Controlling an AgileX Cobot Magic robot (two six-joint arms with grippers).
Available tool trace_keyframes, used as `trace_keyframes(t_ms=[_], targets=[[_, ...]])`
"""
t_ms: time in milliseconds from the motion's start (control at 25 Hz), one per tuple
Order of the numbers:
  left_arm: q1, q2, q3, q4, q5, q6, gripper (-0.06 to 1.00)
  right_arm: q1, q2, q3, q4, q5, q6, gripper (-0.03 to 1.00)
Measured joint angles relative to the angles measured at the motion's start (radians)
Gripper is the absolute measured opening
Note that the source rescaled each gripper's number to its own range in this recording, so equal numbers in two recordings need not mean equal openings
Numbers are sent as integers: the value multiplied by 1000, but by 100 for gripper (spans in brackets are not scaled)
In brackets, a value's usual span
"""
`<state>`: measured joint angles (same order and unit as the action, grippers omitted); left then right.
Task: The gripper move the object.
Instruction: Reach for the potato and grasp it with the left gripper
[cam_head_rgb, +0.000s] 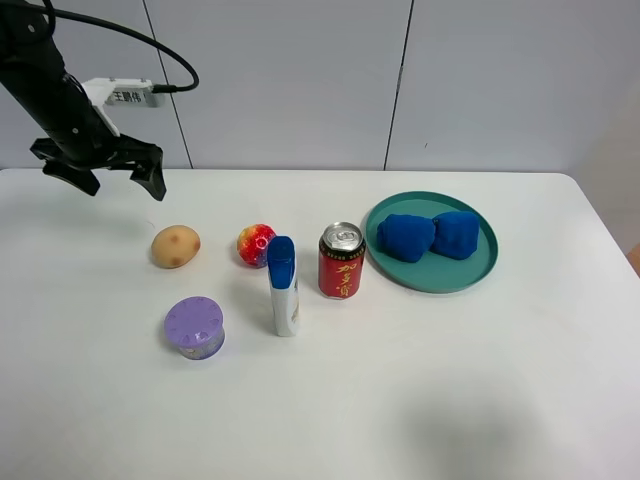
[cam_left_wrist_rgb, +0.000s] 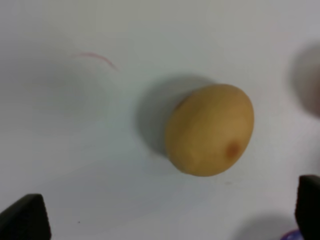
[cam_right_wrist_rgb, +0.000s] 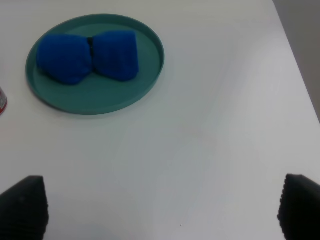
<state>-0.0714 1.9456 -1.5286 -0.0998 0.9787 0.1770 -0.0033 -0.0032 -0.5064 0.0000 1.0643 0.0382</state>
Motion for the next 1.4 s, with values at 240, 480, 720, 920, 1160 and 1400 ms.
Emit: trace_keyframes(t_ms=[240,480,720,920,1160,1400], targets=[[0,79,0,-60,-1,55,100,0,0,0,0,0,0,100],[0,118,0,-63,-24,58,100,0,0,0,0,0,0,100],[-9,164,0,-72,-35,74,100,0,0,0,0,0,0,100],[-9,210,0,-75,-43,81,100,0,0,0,0,0,0,100],[-9,239,0,-89,-75,94,100,0,0,0,0,0,0,100],[-9,243,0,-157,-106,146,100,0,0,0,0,0,0,100]])
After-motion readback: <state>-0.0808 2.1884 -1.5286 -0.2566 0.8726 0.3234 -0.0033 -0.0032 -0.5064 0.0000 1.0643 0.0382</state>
